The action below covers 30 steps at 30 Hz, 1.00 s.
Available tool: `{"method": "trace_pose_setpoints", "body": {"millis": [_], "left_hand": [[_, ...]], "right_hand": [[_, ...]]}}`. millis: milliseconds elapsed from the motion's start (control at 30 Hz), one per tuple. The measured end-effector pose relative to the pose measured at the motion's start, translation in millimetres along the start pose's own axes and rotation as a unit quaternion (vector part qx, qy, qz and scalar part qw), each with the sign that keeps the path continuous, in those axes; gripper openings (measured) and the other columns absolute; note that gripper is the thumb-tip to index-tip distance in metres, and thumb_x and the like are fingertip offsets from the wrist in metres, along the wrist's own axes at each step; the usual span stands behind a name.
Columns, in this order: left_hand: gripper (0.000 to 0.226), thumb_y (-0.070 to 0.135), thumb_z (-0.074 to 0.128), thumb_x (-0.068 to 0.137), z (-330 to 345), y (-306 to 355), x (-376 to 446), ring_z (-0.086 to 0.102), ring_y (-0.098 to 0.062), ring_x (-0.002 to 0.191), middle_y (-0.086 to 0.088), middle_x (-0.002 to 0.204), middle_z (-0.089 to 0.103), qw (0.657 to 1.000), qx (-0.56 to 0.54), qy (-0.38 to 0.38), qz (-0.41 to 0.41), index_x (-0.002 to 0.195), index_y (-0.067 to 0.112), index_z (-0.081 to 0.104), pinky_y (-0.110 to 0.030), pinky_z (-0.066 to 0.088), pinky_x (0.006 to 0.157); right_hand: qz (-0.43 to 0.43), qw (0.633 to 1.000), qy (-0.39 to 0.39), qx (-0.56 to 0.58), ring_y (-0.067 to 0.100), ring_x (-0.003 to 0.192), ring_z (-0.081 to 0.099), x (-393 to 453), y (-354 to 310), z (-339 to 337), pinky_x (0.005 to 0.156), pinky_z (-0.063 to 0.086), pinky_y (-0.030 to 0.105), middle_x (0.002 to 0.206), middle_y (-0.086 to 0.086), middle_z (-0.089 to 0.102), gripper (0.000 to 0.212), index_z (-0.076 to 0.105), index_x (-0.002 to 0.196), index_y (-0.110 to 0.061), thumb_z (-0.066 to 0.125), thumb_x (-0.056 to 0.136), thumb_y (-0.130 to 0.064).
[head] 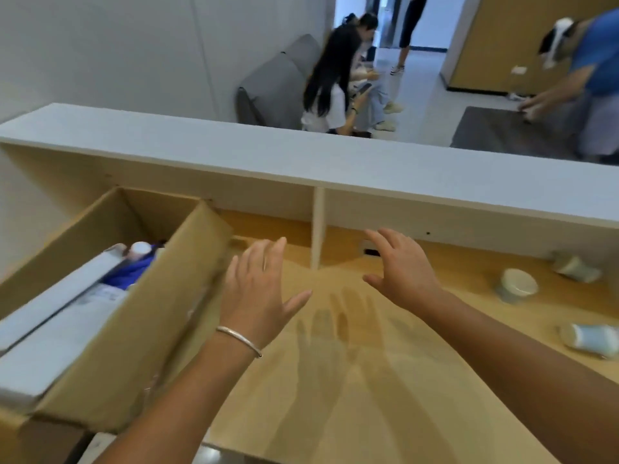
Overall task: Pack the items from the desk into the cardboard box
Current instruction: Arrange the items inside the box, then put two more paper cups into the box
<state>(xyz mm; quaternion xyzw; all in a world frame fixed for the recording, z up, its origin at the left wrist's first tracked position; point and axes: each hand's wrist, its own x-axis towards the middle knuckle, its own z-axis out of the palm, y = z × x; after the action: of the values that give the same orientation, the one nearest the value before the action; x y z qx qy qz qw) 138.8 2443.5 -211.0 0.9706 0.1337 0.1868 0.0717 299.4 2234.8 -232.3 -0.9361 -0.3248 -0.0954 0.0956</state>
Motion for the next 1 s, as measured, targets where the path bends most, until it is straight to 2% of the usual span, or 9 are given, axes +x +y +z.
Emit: {"method": "trace_pose_setpoints", "body": {"millis": [67,167,300,500,633,733,800,900,1000], "left_hand": [[0.088,0.071,0.047,0.075,27.3,51.7,11.2,0.044,-0.026,0.128,-0.009,0.136,0.048,0.999,0.000,-0.017,0.033,0.141,0.015,0.036,-0.046,0.036,0.105],[0.089,0.071,0.051,0.076,73.5,132.4,25.9,0.042,-0.024,0.127,-0.007,0.137,0.046,0.996,-0.012,-0.047,0.070,0.144,0.016,0.032,-0.041,0.036,0.105],[0.090,0.069,0.054,0.076,138.1,243.3,39.7,0.041,-0.024,0.128,-0.006,0.142,0.041,0.989,-0.043,-0.097,0.107,0.146,0.020,0.026,-0.039,0.035,0.105],[0.094,0.062,0.062,0.076,220.4,374.7,55.5,0.038,-0.029,0.130,-0.012,0.144,0.037,0.973,-0.080,-0.175,0.128,0.149,0.020,0.020,-0.040,0.036,0.102],[0.098,0.055,0.070,0.075,260.8,422.4,75.5,0.029,-0.032,0.136,-0.012,0.152,0.024,0.963,-0.097,-0.221,0.120,0.149,0.027,0.013,-0.042,0.037,0.104],[0.106,0.052,0.076,0.070,283.2,439.7,97.3,0.016,-0.031,0.143,-0.010,0.158,0.009,0.961,-0.112,-0.239,0.082,0.150,0.029,0.009,-0.044,0.036,0.105],[0.115,0.051,0.080,0.065,294.0,446.1,111.3,0.015,-0.031,0.143,-0.008,0.159,0.007,0.960,-0.122,-0.246,0.057,0.150,0.031,0.005,-0.046,0.038,0.103],[0.116,0.052,0.080,0.064,306.2,451.2,125.5,0.022,-0.032,0.141,-0.006,0.158,0.013,0.957,-0.109,-0.262,0.055,0.150,0.032,0.006,-0.046,0.040,0.101],[0.096,0.049,0.075,0.069,314.3,451.5,128.1,0.039,-0.031,0.128,-0.003,0.147,0.034,0.957,-0.106,-0.262,0.065,0.147,0.031,0.023,-0.042,0.046,0.095]], "right_hand": [[0.022,1.000,-0.010,-0.016,0.021,0.139,0.028,-22.7,56.1,-1.5,0.116,0.024,0.042,0.151,0.000,0.034,0.085,0.025,0.147,-0.028,0.070,0.079,-0.050],[0.067,0.997,-0.035,-0.033,0.023,0.141,0.026,-60.8,143.4,-2.1,0.117,0.020,0.044,0.152,0.003,0.032,0.084,0.022,0.147,-0.030,0.069,0.080,-0.050],[0.123,0.989,-0.067,-0.047,0.027,0.138,0.028,-117.7,258.0,-1.4,0.113,0.022,0.044,0.151,0.008,0.033,0.081,0.028,0.146,-0.025,0.070,0.079,-0.048],[0.185,0.976,-0.103,-0.044,0.029,0.137,0.030,-187.3,383.2,-3.1,0.112,0.022,0.044,0.152,0.010,0.031,0.080,0.031,0.145,-0.023,0.070,0.079,-0.046],[0.206,0.971,-0.114,-0.039,0.030,0.136,0.031,-213.4,434.0,-2.1,0.113,0.024,0.046,0.152,0.009,0.031,0.087,0.030,0.146,-0.024,0.074,0.075,-0.047],[0.202,0.969,-0.138,-0.022,0.029,0.139,0.026,-219.3,455.5,4.7,0.114,0.022,0.047,0.154,0.008,0.028,0.093,0.026,0.147,-0.025,0.076,0.072,-0.049],[0.189,0.970,-0.153,-0.008,0.027,0.142,0.022,-218.1,463.3,10.9,0.115,0.019,0.047,0.156,0.008,0.024,0.096,0.023,0.149,-0.026,0.075,0.073,-0.050],[0.169,0.969,-0.178,0.019,0.024,0.144,0.018,-212.6,466.1,19.8,0.117,0.016,0.046,0.157,0.006,0.021,0.097,0.021,0.150,-0.025,0.075,0.074,-0.049],[0.148,0.968,-0.200,0.025,0.024,0.140,0.024,-205.5,462.5,27.3,0.115,0.018,0.045,0.150,0.005,0.034,0.088,0.029,0.147,-0.022,0.075,0.075,-0.044]]}}
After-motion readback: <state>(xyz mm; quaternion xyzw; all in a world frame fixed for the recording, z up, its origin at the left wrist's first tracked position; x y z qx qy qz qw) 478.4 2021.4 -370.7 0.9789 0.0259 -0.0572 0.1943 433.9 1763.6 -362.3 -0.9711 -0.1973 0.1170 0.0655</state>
